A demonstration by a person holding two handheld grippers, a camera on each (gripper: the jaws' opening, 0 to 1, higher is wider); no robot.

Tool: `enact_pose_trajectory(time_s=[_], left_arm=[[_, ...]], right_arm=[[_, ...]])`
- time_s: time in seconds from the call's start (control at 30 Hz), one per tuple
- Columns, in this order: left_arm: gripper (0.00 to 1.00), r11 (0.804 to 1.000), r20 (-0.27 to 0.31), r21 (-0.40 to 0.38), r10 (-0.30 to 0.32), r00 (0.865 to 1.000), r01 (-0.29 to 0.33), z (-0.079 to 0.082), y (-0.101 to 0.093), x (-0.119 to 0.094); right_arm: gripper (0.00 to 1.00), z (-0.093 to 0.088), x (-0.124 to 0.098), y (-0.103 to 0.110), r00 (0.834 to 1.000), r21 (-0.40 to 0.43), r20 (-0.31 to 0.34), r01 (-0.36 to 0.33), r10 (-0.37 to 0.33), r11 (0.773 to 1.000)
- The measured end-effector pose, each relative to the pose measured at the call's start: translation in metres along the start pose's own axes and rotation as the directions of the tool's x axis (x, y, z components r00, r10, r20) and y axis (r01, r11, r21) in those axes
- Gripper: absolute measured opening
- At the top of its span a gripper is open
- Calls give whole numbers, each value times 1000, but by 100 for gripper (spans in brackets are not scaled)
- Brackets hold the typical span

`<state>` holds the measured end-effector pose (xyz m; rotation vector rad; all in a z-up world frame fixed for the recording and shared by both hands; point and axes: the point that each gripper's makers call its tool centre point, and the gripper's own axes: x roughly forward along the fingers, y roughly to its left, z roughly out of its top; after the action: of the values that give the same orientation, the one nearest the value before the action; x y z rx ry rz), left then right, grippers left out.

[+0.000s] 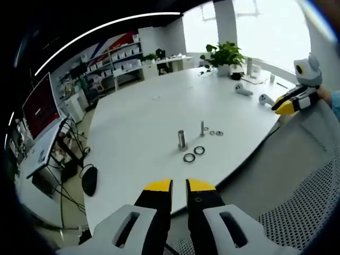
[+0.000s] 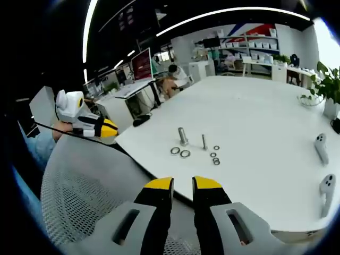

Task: Place the washer onto the threaded stud by aligning its center hole with the stud, sliding it down to the base, and recovering from edge contact or off-axis alignment until the washer reaches the visible bottom stop.

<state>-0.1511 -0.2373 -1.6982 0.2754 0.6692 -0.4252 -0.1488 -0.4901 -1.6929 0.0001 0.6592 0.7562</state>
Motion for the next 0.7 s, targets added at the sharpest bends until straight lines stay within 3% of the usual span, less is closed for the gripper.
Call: enact_pose_trajectory(time_s=[0.7], left_arm=[[8,1000,-13,-4,0,1000,0,-2,0,1]], right_arm=[[16,-1,1,-3,1000,-11,-10,3,-4,1000]])
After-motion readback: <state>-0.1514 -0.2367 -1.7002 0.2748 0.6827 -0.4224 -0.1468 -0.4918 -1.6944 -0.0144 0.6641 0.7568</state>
